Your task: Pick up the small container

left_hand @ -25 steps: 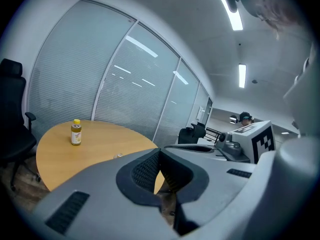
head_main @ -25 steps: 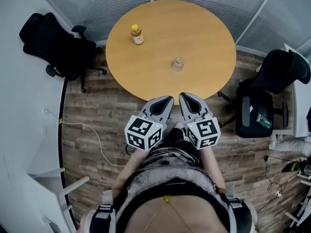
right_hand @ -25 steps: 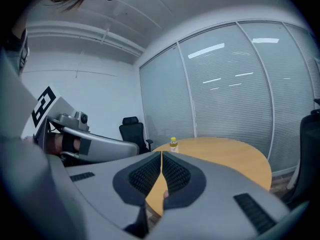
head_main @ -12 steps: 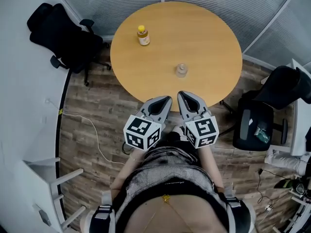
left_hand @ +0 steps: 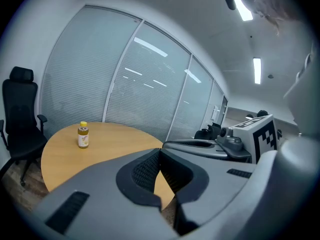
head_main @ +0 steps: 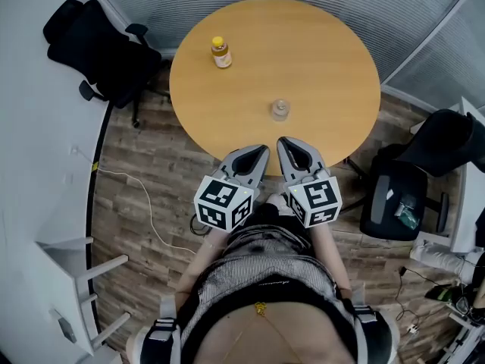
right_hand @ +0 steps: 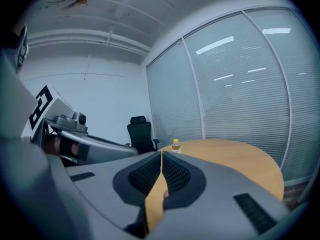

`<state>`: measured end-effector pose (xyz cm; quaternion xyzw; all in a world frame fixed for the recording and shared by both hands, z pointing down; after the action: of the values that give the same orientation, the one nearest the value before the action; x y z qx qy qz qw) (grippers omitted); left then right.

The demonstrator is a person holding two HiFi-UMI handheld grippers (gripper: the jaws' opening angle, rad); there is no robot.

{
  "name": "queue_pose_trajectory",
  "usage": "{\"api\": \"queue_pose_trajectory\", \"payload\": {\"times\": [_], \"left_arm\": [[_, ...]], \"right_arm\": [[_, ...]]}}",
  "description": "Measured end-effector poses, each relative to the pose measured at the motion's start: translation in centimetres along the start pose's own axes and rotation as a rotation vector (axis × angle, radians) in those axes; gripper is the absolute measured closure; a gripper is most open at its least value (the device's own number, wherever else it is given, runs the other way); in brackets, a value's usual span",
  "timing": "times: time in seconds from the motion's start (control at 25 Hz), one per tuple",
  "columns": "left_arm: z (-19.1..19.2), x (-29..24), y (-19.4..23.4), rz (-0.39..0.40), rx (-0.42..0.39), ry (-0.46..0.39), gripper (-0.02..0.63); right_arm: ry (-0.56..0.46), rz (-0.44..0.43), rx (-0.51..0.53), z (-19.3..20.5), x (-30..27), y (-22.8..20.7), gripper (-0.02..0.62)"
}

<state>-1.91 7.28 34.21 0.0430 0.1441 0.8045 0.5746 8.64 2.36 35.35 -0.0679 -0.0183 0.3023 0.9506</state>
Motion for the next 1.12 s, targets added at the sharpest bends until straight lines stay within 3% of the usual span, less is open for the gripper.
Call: {"api": "queue_pose_trajectory", "payload": {"times": [0.56, 1.12], "left_arm": [[0.2, -0.5, -0.3, -0.089, -0.008, -0.002, 0.588], [0.5, -2.8, 0.2, 0.045, -0.005, 0.043, 0.588]], "right_arm": [[0.000, -0.081, -0.040, 0.5, -0.7, -1.3, 0.572], [0.010, 0.063, -0.032, 0.8, 0.0, -2.7, 0.572]]}}
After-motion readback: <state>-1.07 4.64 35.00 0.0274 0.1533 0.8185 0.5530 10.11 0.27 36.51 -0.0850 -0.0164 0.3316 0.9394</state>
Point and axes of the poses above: the fingertips, and each gripper's own axes: x backward along the fingers, y to its left, z out of its underside, the point moved 7 cm from there along x, backward along the fingers, and after that the axes turned 15 degrees about -y, right-handed, at the moved point
